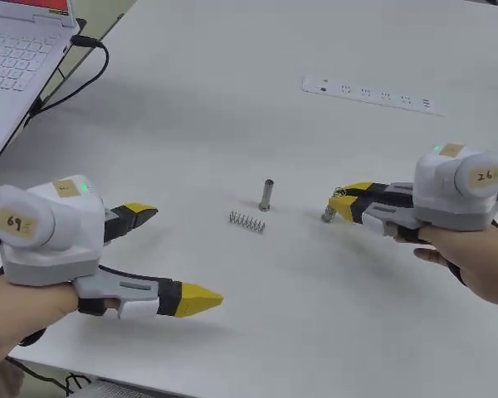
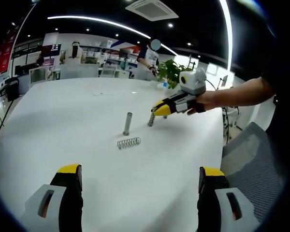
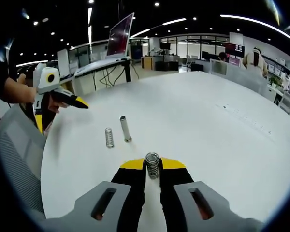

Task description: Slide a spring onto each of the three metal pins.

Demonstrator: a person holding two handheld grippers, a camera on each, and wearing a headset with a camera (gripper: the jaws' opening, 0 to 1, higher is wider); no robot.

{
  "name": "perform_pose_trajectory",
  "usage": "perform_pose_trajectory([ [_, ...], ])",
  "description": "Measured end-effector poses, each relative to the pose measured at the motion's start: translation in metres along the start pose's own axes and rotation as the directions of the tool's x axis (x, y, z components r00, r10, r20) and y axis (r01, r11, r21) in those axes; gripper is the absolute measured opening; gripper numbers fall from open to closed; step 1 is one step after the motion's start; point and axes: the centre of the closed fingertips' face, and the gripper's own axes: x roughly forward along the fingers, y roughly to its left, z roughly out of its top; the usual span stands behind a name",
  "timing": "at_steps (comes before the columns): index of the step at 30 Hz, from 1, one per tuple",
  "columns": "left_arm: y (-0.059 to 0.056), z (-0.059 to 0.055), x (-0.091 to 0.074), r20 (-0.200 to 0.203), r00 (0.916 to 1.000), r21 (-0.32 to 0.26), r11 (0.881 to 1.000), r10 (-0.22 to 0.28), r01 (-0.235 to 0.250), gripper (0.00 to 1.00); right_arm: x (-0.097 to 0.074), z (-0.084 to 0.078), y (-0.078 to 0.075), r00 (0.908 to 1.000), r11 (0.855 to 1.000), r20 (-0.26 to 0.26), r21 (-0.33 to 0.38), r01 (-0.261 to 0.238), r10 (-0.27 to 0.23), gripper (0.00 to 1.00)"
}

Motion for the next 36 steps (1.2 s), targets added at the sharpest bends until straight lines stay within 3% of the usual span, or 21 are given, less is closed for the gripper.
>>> perform_pose_trajectory([
  [5,0.0,0.001,0.0,0.003,1.0,-0.003,1.0,0.002,-0.002,0.98,0.001,-0.001,0.001,1.0,1.0,0.006,0.006,-0.004,0.004,0.08],
  [10,-0.001,0.0,0.001,0.001,1.0,-0.002,1.0,-0.002,0.002,0.98,0.002,-0.003,0.002,0.9997,1.0,-0.023,-0.018,-0.013,0.013,0.1],
  [14,-0.002,0.002,0.001,0.002,1.0,0.0,1.0,-0.004,0.004,0.98,0.001,-0.001,0.0,0.9999,1.0,-0.012,-0.012,0.005,-0.005,0.21],
  [23,0.0,0.003,-0.001,0.005,1.0,0.002,1.0,-0.001,0.001,0.98,-0.015,0.01,0.001,0.9996,1.0,0.027,-0.002,0.01,-0.01,0.23],
  [36,-0.004,0.008,0.001,0.014,0.9999,0.015,1.0,-0.01,0.009,0.98,-0.035,-0.001,0.012,0.9991,1.0,0.04,-0.018,0.011,-0.01,0.32],
])
